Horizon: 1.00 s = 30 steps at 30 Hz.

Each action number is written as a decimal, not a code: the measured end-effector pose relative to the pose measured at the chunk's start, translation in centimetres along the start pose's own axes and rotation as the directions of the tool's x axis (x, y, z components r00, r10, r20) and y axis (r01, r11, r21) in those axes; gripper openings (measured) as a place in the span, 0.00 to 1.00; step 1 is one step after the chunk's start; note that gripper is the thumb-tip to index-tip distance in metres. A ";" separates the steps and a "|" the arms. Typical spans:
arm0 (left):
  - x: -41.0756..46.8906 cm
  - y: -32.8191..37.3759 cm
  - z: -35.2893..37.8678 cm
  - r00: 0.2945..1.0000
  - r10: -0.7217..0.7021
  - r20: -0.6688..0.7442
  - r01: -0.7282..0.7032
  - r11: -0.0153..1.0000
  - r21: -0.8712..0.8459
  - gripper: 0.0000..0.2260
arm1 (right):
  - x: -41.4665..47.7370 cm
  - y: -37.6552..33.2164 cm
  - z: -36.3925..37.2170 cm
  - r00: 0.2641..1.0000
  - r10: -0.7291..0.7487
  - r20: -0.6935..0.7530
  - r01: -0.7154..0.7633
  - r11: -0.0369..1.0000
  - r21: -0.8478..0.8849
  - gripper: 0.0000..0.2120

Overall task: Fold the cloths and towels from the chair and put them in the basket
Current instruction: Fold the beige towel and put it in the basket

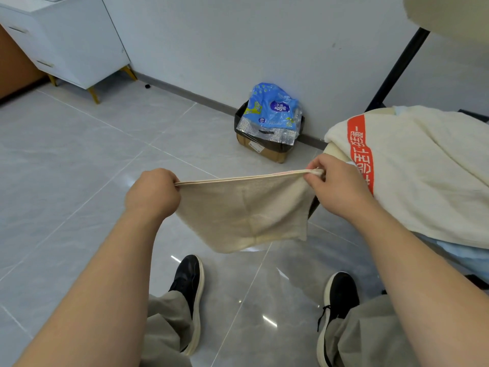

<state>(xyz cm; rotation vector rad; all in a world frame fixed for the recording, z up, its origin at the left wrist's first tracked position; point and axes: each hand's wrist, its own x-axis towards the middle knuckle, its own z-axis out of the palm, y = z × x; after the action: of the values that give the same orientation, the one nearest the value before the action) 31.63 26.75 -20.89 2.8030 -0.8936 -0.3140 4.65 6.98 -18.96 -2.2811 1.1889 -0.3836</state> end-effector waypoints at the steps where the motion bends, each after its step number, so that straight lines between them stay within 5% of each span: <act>1: -0.2 0.2 -0.1 1.000 -0.031 0.002 0.031 0.998 0.060 0.13 | -0.2 -0.5 -0.1 1.000 -0.027 -0.003 0.027 0.998 0.056 0.02; 4: -1.1 1.6 -0.3 0.999 -0.022 0.037 0.015 0.983 0.184 0.16 | -0.6 -1.9 0.2 0.997 -0.072 -0.020 0.075 0.970 0.231 0.06; 7: -2.7 5.0 -0.3 0.956 0.284 0.077 -0.271 0.952 -0.143 0.25 | -1.0 -3.3 0.7 0.991 -0.130 0.018 0.120 0.957 0.263 0.11; 11: -5.7 10.3 0.5 0.825 0.563 -0.044 -0.516 0.721 -0.463 0.24 | -1.4 -4.4 1.2 0.977 -0.199 0.076 0.173 0.949 0.264 0.14; 19: -6.0 11.5 1.2 0.848 0.529 -0.027 -0.451 0.693 -0.562 0.05 | -1.5 -3.8 1.3 0.983 -0.112 0.143 0.054 0.933 0.357 0.17; 26: -6.2 11.0 0.4 0.881 0.473 -0.020 -0.398 0.717 -0.572 0.04 | -0.7 -3.1 1.8 0.938 -0.081 0.336 -0.097 0.872 0.480 0.14; 30: -6.2 11.1 0.2 0.883 0.455 -0.116 -0.438 0.707 -0.556 0.03 | -1.0 -2.9 2.8 0.884 -0.091 0.459 -0.094 0.926 0.366 0.08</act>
<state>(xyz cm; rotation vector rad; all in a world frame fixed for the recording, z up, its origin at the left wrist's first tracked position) 20.49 21.45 -17.59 1.9608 -1.2116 -0.4560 7.33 10.08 -19.54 -1.8832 0.7853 -0.0379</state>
